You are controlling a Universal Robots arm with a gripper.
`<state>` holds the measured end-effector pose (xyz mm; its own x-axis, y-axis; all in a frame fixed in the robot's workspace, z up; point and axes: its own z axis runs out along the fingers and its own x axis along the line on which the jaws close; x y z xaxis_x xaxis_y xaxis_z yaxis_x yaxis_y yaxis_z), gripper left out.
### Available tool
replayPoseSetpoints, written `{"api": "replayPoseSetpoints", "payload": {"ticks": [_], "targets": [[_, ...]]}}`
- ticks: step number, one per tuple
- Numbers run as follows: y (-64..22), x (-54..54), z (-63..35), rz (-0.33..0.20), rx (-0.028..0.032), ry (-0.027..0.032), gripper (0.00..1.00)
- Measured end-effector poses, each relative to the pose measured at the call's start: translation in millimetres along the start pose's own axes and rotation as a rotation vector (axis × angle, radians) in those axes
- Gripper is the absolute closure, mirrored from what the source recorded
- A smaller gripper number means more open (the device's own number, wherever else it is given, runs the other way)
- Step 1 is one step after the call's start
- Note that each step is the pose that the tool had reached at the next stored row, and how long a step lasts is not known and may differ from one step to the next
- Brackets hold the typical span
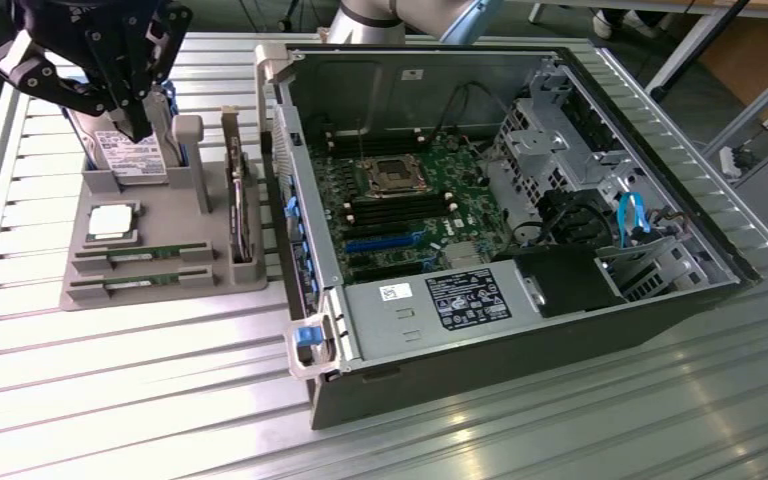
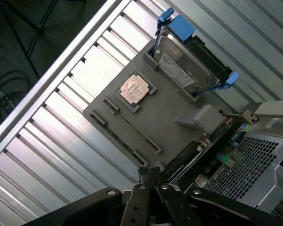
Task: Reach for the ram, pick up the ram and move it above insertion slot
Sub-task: 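Pick up the ram and move it above insertion slot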
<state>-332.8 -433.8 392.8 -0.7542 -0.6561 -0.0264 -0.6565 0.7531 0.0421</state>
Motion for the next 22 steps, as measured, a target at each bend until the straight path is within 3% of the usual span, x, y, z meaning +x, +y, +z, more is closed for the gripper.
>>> {"api": "replayPoseSetpoints", "payload": {"ticks": [22], "targets": [[0.0, 0.0, 0.0, -0.157, -0.0042, 0.0067, 0.9]]}}
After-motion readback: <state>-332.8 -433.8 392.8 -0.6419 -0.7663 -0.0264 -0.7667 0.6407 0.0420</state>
